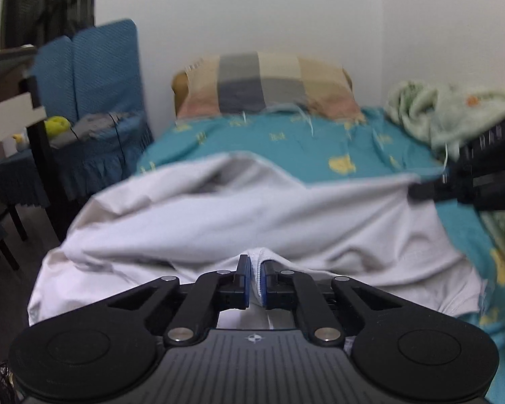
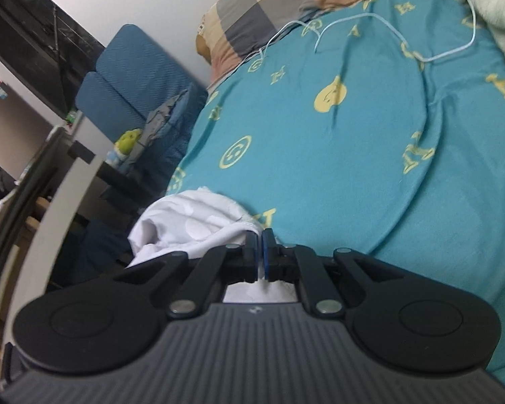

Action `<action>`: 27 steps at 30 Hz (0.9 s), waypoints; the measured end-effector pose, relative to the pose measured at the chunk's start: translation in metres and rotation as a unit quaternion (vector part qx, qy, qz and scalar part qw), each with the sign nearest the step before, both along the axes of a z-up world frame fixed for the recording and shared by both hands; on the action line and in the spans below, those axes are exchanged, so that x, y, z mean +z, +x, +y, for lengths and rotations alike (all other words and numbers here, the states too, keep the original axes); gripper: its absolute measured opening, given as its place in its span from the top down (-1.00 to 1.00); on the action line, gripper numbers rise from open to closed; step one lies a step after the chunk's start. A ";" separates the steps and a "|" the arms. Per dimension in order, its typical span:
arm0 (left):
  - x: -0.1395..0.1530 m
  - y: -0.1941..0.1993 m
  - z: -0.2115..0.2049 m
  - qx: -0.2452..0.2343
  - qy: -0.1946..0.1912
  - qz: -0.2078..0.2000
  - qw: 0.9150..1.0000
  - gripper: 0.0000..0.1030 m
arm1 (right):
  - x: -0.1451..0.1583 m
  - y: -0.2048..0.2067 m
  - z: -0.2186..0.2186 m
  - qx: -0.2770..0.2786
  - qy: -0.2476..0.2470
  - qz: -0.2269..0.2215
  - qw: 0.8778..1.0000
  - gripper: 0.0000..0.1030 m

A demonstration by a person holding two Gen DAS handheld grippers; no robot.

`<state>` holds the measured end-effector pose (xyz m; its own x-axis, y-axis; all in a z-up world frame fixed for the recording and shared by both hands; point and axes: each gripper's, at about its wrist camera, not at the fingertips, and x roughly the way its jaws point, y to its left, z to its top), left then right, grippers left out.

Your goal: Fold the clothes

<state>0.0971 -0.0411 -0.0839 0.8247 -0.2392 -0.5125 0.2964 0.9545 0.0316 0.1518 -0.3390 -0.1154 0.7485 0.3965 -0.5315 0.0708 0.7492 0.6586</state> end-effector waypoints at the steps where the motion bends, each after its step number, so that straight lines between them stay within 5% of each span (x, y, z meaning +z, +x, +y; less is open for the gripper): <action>1: 0.009 -0.003 0.005 0.006 -0.015 -0.011 1.000 0.88 | 0.001 -0.001 -0.001 0.001 0.004 -0.002 1.000 0.85; 9: 0.089 -0.074 0.055 0.042 -0.110 -0.066 0.991 0.89 | 0.024 -0.029 -0.006 0.031 -0.013 -0.023 0.999 0.75; 15: 0.098 -0.092 0.105 0.100 -0.083 -0.024 0.991 0.89 | 0.036 -0.062 0.024 0.088 -0.065 -0.034 0.993 -0.36; 20: 0.091 -0.089 0.124 0.126 -0.101 -0.005 0.987 0.88 | 0.019 -0.081 0.083 0.210 -0.113 0.005 0.971 -0.35; 27: 0.085 -0.090 0.106 0.087 -0.121 -0.014 0.989 0.88 | 0.040 -0.097 0.137 0.253 -0.206 -0.126 0.937 -0.34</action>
